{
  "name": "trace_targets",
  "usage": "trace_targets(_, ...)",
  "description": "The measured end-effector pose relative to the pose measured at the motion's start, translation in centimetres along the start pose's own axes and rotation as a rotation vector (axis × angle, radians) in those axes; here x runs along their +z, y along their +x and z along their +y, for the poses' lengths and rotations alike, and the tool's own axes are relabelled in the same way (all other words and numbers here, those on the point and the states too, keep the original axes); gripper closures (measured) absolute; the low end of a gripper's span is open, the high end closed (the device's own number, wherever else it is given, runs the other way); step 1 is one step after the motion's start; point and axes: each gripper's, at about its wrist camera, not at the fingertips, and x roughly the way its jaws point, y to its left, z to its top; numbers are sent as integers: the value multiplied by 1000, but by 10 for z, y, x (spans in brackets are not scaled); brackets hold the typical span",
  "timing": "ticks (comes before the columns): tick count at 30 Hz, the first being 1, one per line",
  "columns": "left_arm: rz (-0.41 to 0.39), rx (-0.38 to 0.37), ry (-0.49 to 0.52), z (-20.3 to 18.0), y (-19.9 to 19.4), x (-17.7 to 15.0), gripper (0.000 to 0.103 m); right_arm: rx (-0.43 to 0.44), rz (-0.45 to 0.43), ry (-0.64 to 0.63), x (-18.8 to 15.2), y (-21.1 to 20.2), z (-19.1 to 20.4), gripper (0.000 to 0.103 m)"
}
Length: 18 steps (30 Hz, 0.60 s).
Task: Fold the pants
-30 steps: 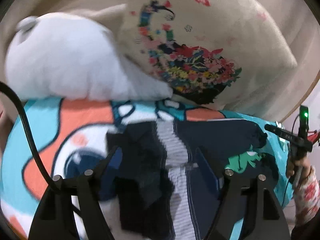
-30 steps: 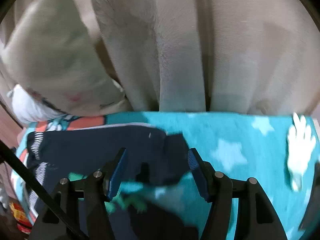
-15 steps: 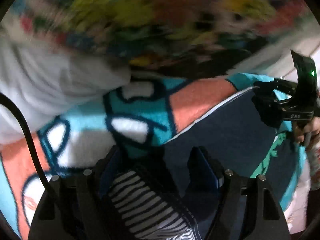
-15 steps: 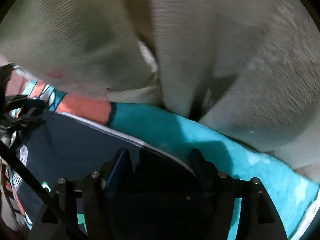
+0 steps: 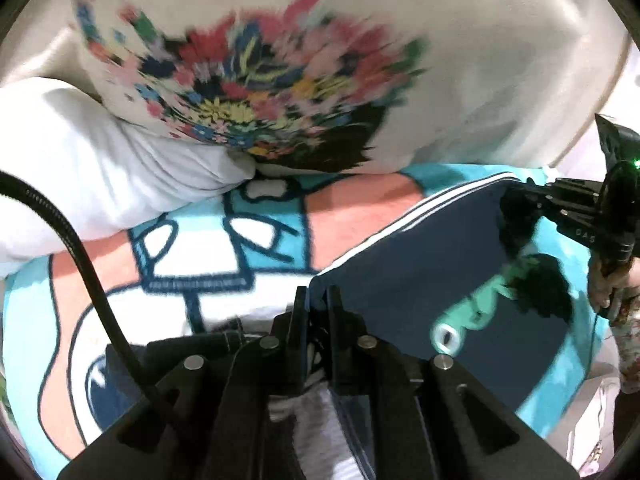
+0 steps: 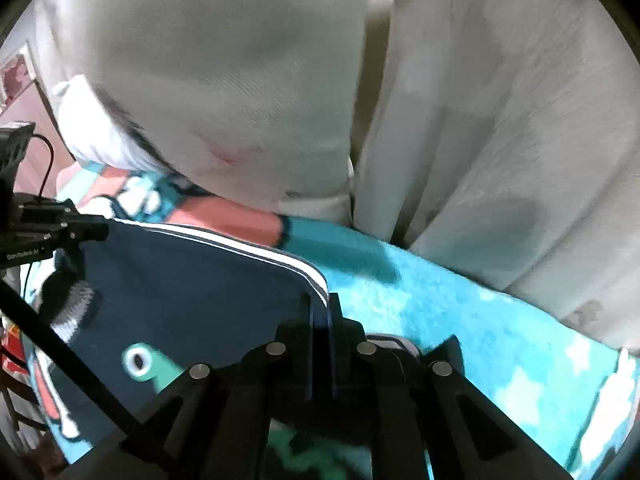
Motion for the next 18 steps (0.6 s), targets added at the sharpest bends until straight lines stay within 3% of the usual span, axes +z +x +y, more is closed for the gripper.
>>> trace_targets(4,-45,-47,-18,-14,-31,-34,95,-17,-56,-36,-18,-40,23,97)
trace_targets(8,-72,-76,-49,-12,-44,-67,95,-9,-70,-62,-61,-66,50,97)
trace_targets(16,-85,-123,-195,8,-60,-143,95,-25,34,14,-158,-51,62,97)
trace_targets(18,-90,-129,-233,19,-63,-156,90,-18,2,60,-170,-58,56,94)
